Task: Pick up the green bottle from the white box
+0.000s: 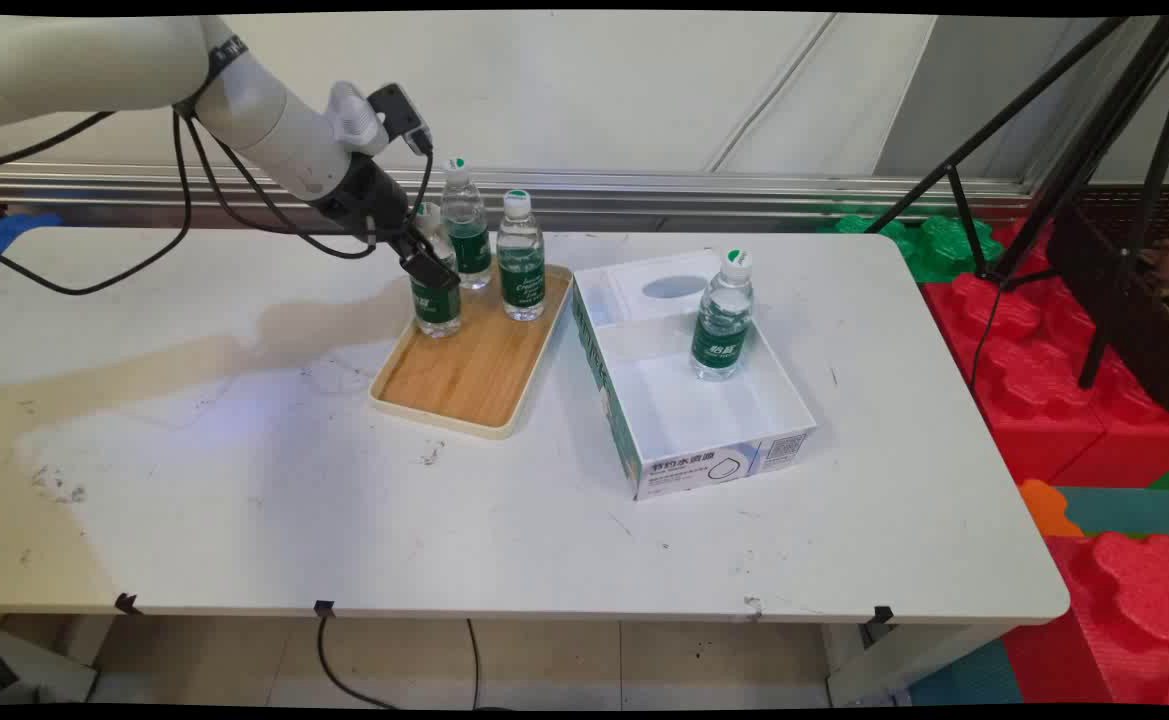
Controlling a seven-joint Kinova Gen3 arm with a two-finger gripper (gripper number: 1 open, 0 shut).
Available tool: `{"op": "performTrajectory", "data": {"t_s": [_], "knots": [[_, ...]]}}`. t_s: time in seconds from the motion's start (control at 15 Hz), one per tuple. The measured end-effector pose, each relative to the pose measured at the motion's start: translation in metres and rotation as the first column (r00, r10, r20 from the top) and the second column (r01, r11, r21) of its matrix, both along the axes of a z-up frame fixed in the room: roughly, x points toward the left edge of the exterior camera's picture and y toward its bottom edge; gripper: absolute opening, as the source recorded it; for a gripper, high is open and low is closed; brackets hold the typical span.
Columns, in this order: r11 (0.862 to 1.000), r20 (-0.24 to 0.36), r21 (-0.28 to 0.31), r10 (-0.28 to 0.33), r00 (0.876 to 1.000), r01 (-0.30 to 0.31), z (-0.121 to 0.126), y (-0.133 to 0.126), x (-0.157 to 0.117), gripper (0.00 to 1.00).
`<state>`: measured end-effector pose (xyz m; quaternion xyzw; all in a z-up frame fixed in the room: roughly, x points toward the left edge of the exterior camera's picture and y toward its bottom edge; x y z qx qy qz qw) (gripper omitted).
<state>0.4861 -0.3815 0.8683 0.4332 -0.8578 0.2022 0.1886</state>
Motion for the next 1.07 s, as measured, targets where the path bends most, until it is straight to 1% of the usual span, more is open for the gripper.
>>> {"op": "performTrajectory", "data": {"t_s": [0.2, 0.53, 0.6, 0.8, 1.0, 1.07], "knots": [[1.000, 0.001, -0.012, 0.005, 1.000, -0.005, 0.007, 0.003, 0.002, 1.00], [0.998, 0.002, -0.060, 0.000, 1.000, 0.000, 0.035, 0.011, 0.000, 1.00], [0.997, 0.004, -0.075, -0.003, 1.000, 0.003, 0.045, 0.015, -0.001, 1.00], [0.994, 0.009, -0.102, -0.026, 1.000, 0.027, 0.072, 0.031, -0.009, 1.00], [0.993, 0.008, -0.108, -0.053, 0.999, 0.054, 0.089, 0.047, -0.020, 1.00], [0.992, 0.003, -0.107, -0.065, 0.998, 0.065, 0.098, 0.059, -0.027, 1.00]]}}
